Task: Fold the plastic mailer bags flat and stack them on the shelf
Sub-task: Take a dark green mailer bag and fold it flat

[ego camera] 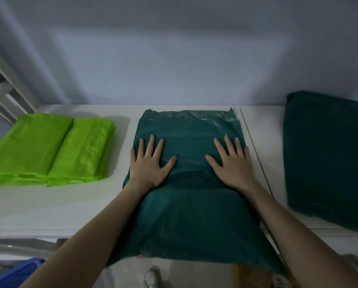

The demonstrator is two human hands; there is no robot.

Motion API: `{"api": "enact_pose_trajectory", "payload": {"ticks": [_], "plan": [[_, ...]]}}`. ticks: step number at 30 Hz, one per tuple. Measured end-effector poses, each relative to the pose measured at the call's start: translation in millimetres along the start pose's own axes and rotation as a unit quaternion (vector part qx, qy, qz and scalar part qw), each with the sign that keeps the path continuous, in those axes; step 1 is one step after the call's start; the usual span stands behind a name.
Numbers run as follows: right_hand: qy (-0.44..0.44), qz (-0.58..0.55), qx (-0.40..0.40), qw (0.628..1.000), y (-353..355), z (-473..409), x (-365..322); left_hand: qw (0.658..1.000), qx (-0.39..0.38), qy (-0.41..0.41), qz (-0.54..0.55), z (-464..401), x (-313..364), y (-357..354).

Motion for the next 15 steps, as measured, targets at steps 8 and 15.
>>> {"api": "enact_pose_trajectory", "payload": {"ticks": [8, 15], "plan": [[0.087, -0.041, 0.085, 0.992, 38, -40, -37, 0.991, 0.103, -0.088, 0.011, -50, 28, 38], [0.079, -0.058, 0.036, 0.995, 13, -72, -27, 0.999, -0.015, -0.039, 0.004, -74, 13, 1]]}}
Point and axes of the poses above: each hand's wrist, its own z-axis away from the middle knuckle, its own y-axis out of the back of the hand, x = y × z, the point moved 9 cm from there along -z, towards the middle knuckle, and after that the axes turned 2 degrees about -y, right-handed, at the moved point
